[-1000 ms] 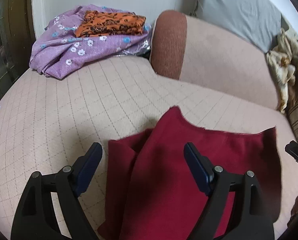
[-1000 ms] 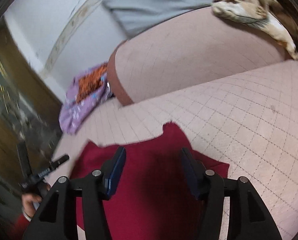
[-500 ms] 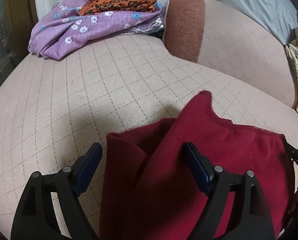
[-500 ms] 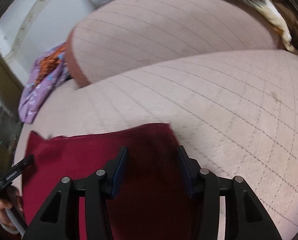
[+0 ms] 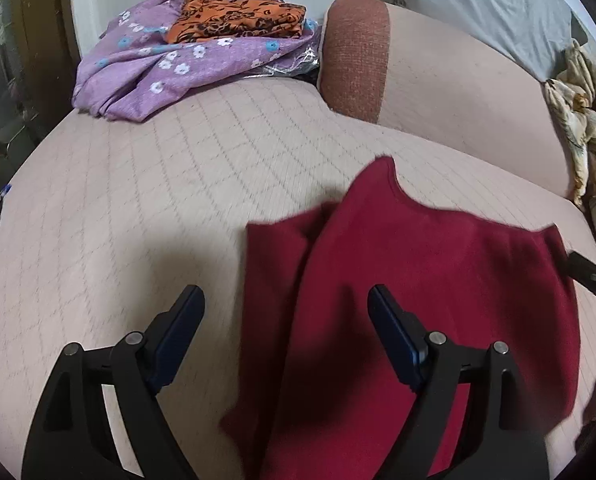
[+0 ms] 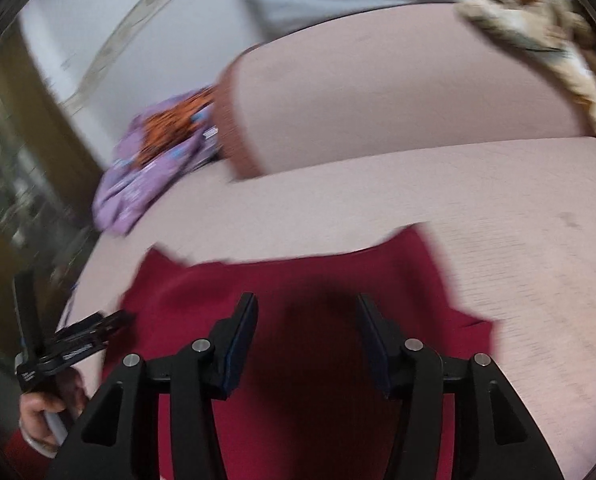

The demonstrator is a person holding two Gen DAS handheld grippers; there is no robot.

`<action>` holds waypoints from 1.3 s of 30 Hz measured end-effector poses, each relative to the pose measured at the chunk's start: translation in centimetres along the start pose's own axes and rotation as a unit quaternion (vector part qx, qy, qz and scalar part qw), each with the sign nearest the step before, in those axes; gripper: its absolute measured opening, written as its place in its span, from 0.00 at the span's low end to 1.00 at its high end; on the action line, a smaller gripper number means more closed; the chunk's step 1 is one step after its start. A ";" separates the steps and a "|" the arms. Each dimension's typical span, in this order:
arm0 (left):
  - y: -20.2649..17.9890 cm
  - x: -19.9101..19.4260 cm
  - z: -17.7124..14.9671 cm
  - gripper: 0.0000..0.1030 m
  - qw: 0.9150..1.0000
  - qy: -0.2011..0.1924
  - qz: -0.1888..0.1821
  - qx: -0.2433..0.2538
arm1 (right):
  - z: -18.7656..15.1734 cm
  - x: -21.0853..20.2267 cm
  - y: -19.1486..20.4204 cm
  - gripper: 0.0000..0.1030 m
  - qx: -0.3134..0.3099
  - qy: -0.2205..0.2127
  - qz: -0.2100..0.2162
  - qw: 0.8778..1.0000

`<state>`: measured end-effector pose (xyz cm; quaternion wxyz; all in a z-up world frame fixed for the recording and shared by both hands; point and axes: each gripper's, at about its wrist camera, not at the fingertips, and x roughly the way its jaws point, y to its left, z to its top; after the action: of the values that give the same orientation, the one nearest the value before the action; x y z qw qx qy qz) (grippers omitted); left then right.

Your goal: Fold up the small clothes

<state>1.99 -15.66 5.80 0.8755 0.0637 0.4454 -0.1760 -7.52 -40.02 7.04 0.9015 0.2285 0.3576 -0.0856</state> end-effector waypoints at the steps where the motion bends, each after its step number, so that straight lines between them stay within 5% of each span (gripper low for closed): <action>1: 0.4 -0.5 -0.6 0.81 1.000 0.005 -0.001 -0.001 | -0.1 0.6 1.1 0.49 -0.012 0.007 0.009 1.000; 10: 4.6 -2.7 -5.3 0.81 0.998 0.024 -0.021 -0.046 | 0.1 9.6 12.4 0.46 -0.091 0.058 0.080 0.991; 19: 6.8 -0.6 -5.1 0.81 0.994 0.043 -0.052 -0.090 | -0.4 17.9 18.2 0.47 -0.127 0.118 0.035 0.984; 25: 6.9 -0.7 -5.2 0.81 0.993 0.045 -0.060 -0.089 | 0.0 17.4 18.6 0.53 -0.108 0.140 0.026 0.984; 28: 6.9 -1.0 -5.5 0.81 0.993 0.045 -0.063 -0.090 | 0.1 16.1 19.0 0.76 -0.077 0.160 0.058 0.982; 30: 6.9 -1.2 -5.6 0.81 0.993 0.045 -0.062 -0.091 | -0.3 15.5 20.1 0.82 -0.085 0.167 0.071 0.980; 39: 7.3 -1.0 -5.6 0.82 0.992 0.048 -0.064 -0.097 | -2.5 18.2 23.8 0.88 -0.173 0.192 -0.013 0.966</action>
<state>-0.18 -7.14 2.95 0.8423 -0.0416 0.5050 -0.1840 11.83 -17.74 1.33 0.8405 0.0766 0.5363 0.0112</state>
